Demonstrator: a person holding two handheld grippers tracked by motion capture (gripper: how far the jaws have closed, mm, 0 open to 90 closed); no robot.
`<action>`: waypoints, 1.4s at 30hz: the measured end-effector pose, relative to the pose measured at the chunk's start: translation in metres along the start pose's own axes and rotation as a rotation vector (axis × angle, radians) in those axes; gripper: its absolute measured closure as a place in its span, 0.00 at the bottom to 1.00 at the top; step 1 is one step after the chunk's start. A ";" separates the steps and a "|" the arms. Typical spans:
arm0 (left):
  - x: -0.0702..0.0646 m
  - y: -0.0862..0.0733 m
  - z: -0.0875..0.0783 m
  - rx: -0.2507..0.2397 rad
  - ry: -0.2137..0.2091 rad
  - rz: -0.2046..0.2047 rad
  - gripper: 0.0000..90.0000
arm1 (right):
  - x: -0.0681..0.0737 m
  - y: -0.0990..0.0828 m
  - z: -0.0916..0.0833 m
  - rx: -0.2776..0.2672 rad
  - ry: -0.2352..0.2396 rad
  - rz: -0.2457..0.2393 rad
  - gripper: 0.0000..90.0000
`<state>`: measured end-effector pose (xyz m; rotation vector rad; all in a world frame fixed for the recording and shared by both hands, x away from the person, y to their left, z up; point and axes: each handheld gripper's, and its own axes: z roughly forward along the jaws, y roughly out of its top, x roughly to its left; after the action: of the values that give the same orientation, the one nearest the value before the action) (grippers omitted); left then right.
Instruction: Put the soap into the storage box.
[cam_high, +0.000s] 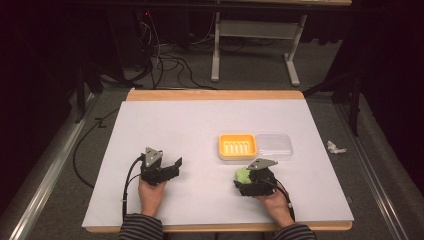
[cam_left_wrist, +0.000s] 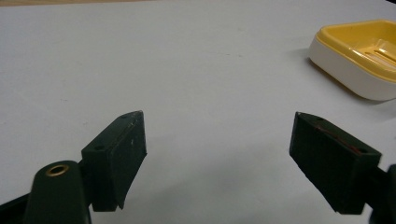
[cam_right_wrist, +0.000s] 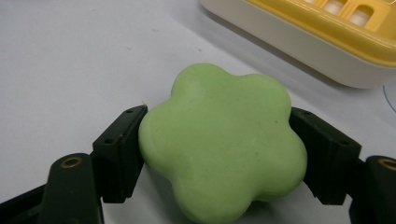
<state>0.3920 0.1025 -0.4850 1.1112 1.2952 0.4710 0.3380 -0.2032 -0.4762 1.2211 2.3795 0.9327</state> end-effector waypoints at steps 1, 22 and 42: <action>0.000 0.000 0.000 0.000 0.000 0.000 0.21 | -0.001 0.000 0.000 -0.002 0.005 0.003 0.29; 0.000 0.000 0.000 0.001 0.001 0.005 0.21 | 0.007 0.000 -0.005 -0.046 -0.018 -0.084 0.29; 0.000 0.000 0.000 0.003 0.002 0.001 0.22 | 0.007 0.001 -0.019 -0.143 -0.059 -0.076 0.30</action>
<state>0.3924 0.1026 -0.4851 1.1142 1.2973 0.4716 0.3242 -0.2045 -0.4613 1.0823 2.2543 1.0086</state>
